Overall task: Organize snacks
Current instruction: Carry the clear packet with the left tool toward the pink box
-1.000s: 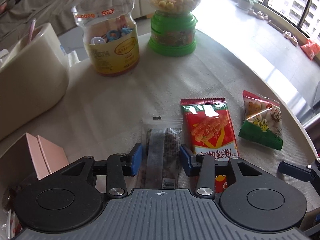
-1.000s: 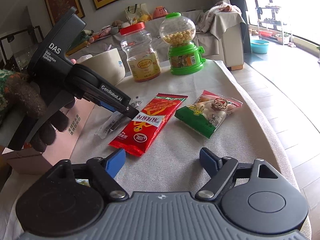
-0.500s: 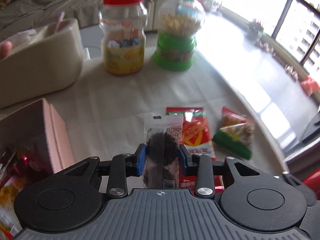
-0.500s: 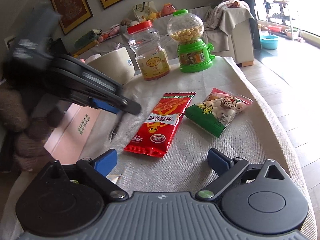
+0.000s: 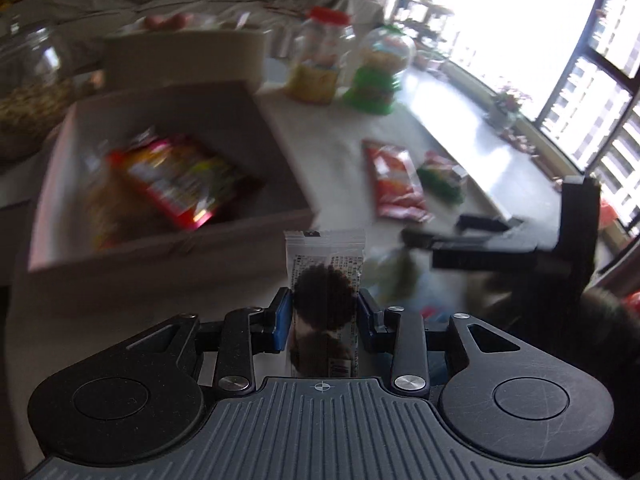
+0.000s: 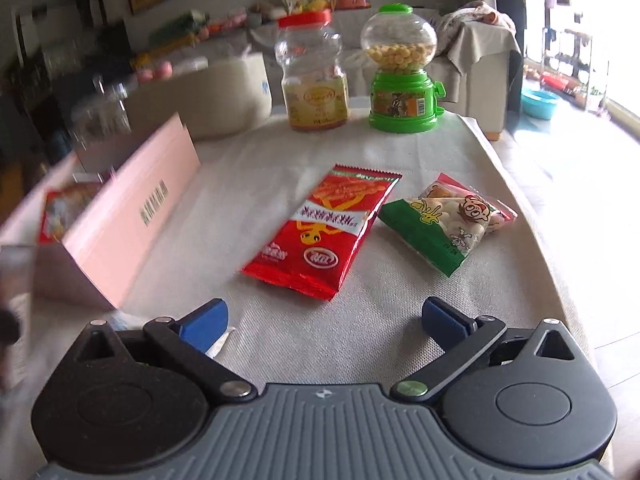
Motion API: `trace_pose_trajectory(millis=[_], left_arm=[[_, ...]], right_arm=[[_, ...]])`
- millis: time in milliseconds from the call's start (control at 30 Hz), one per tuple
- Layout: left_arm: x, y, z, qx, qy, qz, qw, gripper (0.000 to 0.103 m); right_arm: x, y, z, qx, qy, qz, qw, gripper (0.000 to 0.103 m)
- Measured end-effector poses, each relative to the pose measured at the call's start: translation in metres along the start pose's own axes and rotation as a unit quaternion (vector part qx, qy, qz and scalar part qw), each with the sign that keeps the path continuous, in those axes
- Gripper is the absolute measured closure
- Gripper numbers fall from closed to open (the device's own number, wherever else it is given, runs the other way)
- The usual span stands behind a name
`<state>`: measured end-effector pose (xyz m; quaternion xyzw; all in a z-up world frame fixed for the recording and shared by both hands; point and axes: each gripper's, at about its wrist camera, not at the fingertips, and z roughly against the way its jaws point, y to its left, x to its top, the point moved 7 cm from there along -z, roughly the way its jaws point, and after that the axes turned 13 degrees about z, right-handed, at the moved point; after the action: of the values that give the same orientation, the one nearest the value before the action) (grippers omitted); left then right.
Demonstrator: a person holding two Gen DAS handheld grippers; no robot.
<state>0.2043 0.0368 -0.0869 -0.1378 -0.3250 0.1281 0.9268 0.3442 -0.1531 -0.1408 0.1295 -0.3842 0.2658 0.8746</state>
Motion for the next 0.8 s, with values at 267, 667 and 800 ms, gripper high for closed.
trace_pose_trajectory(millis=[267, 667, 800], left_arm=[[-0.024, 0.041, -0.009, 0.013, 0.001, 0.076, 0.9970, 0.088], [-0.048, 0.050, -0.004, -0.037, -0.034, 0.091, 0.9946, 0.087], [-0.050, 0.048, -0.004, -0.045, -0.049, 0.088, 0.9939, 0.087]], right_arm=[[0.024, -0.004, -0.018, 0.003, 0.057, -0.029, 0.998, 0.003], [0.030, 0.012, -0.009, -0.032, 0.072, 0.006, 0.997, 0.067], [-0.011, 0.012, 0.040, -0.037, 0.075, 0.024, 0.996, 0.073]])
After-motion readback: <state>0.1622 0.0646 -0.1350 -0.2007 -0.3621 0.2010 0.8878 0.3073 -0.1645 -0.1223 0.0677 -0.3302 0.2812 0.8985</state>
